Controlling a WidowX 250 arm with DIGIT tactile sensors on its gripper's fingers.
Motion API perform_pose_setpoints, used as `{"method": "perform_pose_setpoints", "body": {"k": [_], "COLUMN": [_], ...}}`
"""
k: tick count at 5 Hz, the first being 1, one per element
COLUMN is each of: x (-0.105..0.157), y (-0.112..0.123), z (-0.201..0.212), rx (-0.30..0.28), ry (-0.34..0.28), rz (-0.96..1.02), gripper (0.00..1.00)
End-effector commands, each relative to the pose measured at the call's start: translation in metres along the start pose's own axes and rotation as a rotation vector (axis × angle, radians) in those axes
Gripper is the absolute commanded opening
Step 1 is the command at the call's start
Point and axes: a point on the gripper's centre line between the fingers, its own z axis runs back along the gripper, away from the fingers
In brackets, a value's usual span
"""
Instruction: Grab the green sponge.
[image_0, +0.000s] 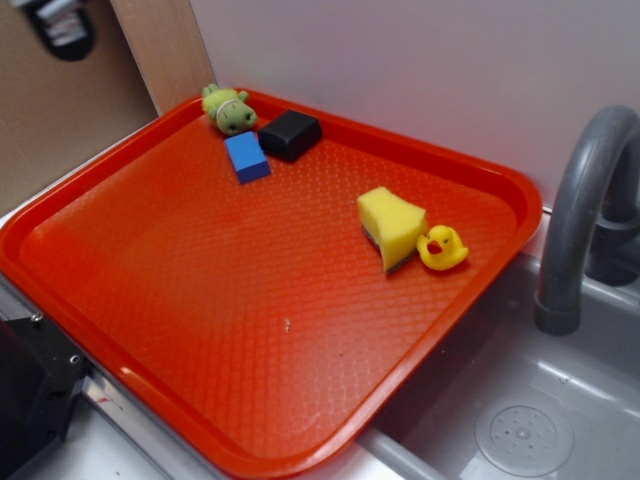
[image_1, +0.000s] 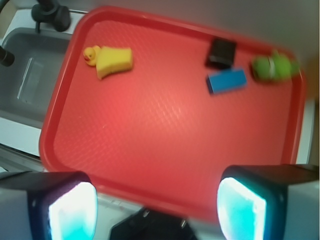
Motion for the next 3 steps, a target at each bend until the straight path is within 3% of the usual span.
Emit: {"method": "perform_pose_setpoints", "body": {"k": [1,2,3], "x": [0.044,0.063,0.084], "y": [-0.017,-0.024,-0.014], "z": [-0.009,-0.034,-0.054], "rx": [0.145,0.200,0.251], "ry": [-0.065,-0.042,0.002], "rz": [-0.446,-0.661,-0.793], "gripper": [1.00,1.00,1.00]}}
